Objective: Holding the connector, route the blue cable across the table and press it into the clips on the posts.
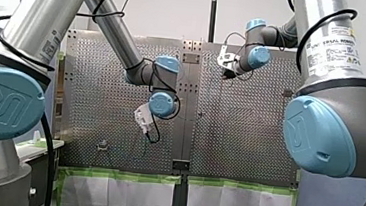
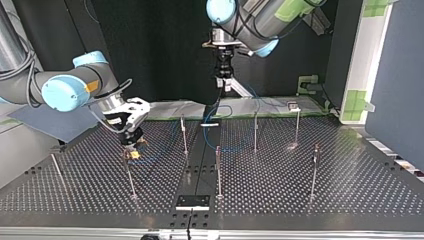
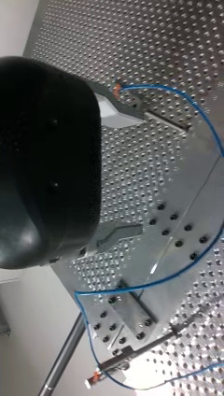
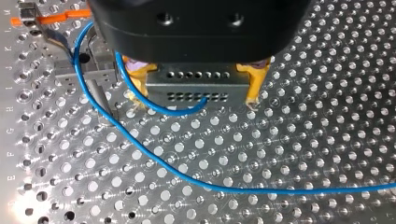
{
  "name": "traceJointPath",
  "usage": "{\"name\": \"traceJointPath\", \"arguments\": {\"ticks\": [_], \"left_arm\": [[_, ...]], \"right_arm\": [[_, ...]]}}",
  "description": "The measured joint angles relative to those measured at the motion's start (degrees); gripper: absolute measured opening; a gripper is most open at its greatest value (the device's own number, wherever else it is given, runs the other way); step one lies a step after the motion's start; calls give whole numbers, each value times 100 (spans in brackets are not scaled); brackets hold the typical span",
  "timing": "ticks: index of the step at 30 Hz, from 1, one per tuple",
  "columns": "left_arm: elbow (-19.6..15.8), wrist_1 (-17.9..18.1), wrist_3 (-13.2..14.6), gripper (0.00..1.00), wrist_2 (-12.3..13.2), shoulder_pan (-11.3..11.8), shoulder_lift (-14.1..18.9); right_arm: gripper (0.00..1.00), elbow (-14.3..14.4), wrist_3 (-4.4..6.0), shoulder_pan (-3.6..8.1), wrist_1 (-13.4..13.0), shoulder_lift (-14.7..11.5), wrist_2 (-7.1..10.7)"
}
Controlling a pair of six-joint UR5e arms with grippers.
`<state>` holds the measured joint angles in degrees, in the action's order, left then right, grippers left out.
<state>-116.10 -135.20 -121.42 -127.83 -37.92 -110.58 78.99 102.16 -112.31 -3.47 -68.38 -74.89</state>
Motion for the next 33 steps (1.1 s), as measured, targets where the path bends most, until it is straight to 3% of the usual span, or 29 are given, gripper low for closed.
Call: {"name": "traceJointPath", "arguments": {"ticks": [23, 33], "left_arm": [[-1218, 1218, 91, 100, 36, 27, -1], [-1349, 1351, 189, 100, 36, 27, -1]], "right_arm": [[0, -1, 0, 0, 1, 0, 0], [0, -1, 0, 0, 0, 0, 0]]}}
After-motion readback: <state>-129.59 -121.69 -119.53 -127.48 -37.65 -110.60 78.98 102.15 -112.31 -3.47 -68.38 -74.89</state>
